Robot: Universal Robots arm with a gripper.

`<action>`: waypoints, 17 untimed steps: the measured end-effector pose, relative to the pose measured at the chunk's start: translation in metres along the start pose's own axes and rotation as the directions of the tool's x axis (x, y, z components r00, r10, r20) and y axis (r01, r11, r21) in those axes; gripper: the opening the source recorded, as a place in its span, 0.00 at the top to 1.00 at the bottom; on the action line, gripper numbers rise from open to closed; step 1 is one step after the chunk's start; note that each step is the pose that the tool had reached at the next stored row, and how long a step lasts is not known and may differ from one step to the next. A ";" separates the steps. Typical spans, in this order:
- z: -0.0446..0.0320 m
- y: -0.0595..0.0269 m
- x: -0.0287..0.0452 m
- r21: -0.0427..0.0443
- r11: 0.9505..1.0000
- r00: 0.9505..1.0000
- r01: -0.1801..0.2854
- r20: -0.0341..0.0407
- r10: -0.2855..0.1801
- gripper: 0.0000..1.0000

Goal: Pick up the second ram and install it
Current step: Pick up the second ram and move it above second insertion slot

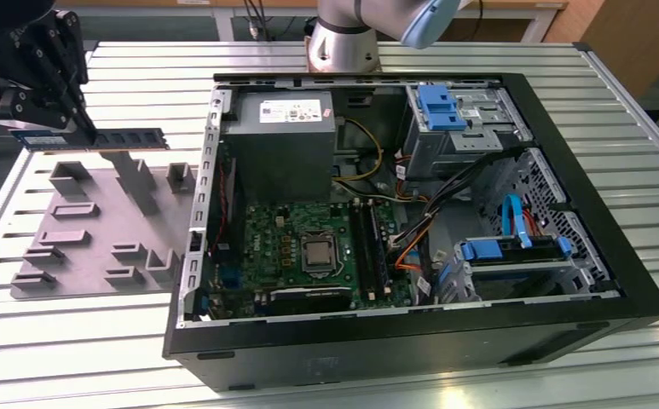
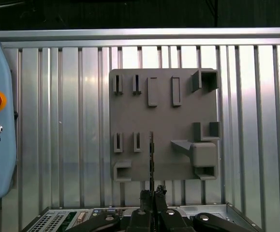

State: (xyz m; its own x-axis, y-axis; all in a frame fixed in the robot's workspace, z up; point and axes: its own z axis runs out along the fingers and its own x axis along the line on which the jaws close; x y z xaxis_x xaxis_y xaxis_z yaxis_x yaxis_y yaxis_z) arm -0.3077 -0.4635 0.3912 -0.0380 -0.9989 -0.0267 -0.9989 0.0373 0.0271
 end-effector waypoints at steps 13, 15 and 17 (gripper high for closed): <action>-0.0002 -0.0076 -0.0003 0.000 1.000 1.000 0.000 0.000 0.000 0.86; -0.0003 -0.0113 -0.0004 0.000 1.000 1.000 0.000 0.000 0.000 0.86; -0.0004 -0.0150 -0.0005 0.000 1.000 1.000 0.000 0.000 0.000 0.86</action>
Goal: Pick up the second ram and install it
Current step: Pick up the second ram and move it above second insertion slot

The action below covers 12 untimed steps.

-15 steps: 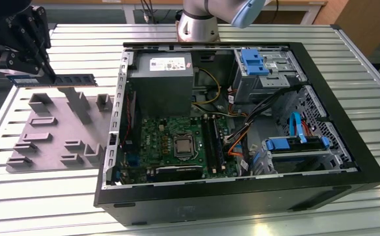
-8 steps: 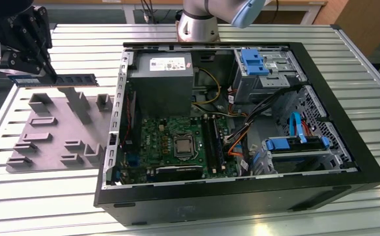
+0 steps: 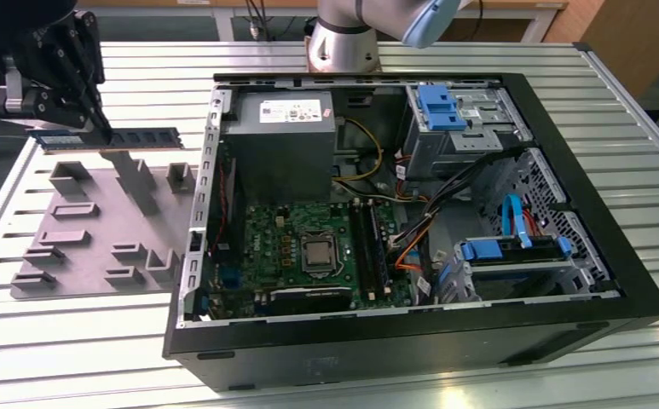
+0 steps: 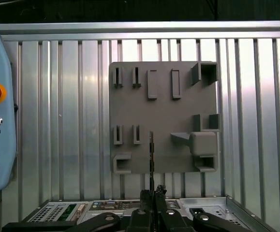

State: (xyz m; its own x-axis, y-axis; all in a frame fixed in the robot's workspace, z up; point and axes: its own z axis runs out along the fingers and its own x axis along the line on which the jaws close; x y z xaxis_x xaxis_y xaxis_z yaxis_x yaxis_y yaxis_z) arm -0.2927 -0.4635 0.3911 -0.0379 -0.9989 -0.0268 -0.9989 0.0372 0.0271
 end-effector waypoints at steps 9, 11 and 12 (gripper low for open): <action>-0.0003 -0.0097 -0.0004 0.000 1.000 1.000 0.000 0.000 0.000 0.86; -0.0003 -0.0117 -0.0005 0.000 1.000 1.000 0.000 0.000 0.000 0.86; -0.0004 -0.0127 -0.0005 0.000 1.000 1.000 0.000 0.000 0.000 0.86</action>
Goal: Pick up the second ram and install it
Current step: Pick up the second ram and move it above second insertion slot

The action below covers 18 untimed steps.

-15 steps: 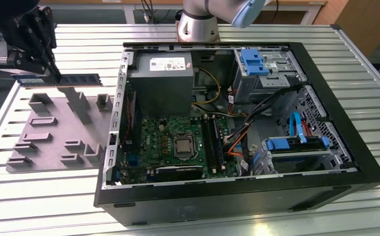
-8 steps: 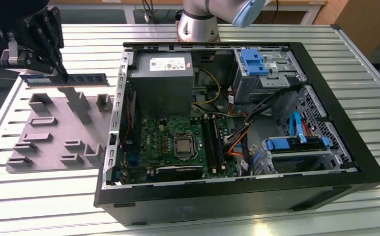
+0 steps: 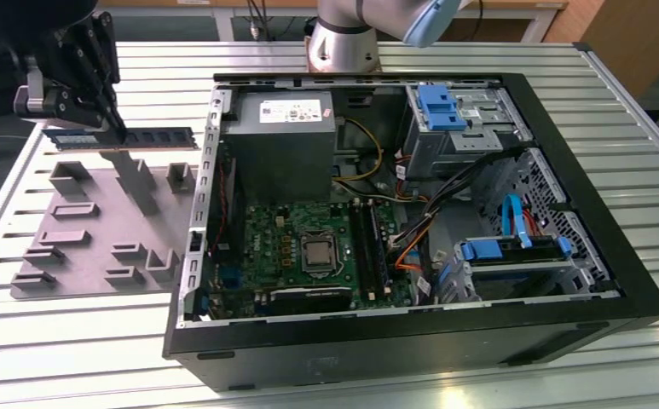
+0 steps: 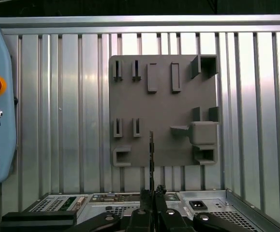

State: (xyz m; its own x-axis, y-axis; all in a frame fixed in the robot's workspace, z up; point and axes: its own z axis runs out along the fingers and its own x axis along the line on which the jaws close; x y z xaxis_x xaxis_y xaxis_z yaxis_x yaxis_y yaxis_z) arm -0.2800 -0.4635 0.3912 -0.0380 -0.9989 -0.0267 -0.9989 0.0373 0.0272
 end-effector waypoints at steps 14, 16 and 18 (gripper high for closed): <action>-0.0003 -0.0118 -0.0004 0.000 1.000 1.000 0.000 0.000 0.000 0.86; -0.0003 -0.0138 -0.0005 0.000 1.000 1.000 0.000 0.000 0.000 0.86; -0.0004 -0.0161 -0.0006 0.000 1.000 1.000 0.000 0.000 0.000 0.86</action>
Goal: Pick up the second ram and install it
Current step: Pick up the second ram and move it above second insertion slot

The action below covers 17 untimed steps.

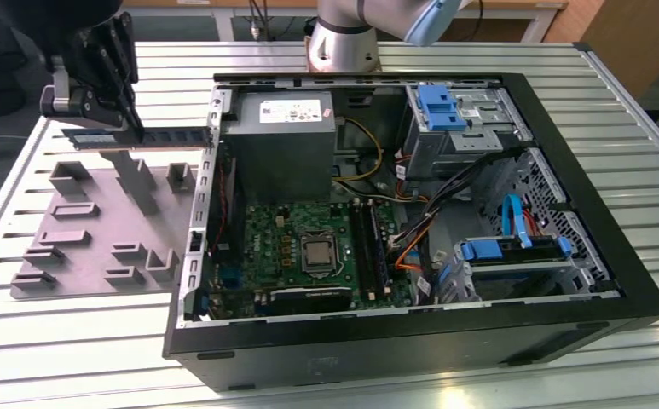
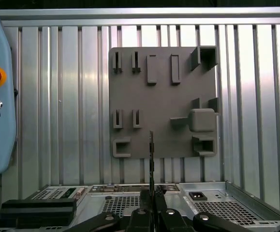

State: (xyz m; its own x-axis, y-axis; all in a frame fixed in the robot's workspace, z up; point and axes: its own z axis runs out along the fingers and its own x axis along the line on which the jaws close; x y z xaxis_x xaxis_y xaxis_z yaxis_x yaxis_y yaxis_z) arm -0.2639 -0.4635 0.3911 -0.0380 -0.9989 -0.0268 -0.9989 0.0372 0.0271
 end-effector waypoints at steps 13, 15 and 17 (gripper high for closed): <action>-0.0004 -0.0155 -0.0006 0.000 1.000 1.000 0.000 0.000 0.000 0.86; -0.0004 -0.0179 -0.0007 0.000 1.000 1.000 0.000 0.000 0.000 0.86; -0.0005 -0.0203 -0.0008 0.000 1.000 1.000 0.000 0.000 0.000 0.86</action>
State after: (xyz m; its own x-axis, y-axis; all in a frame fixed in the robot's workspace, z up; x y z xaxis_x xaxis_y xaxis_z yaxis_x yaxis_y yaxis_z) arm -0.2436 -0.4635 0.3912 -0.0379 -0.9989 -0.0267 -0.9989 0.0372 0.0272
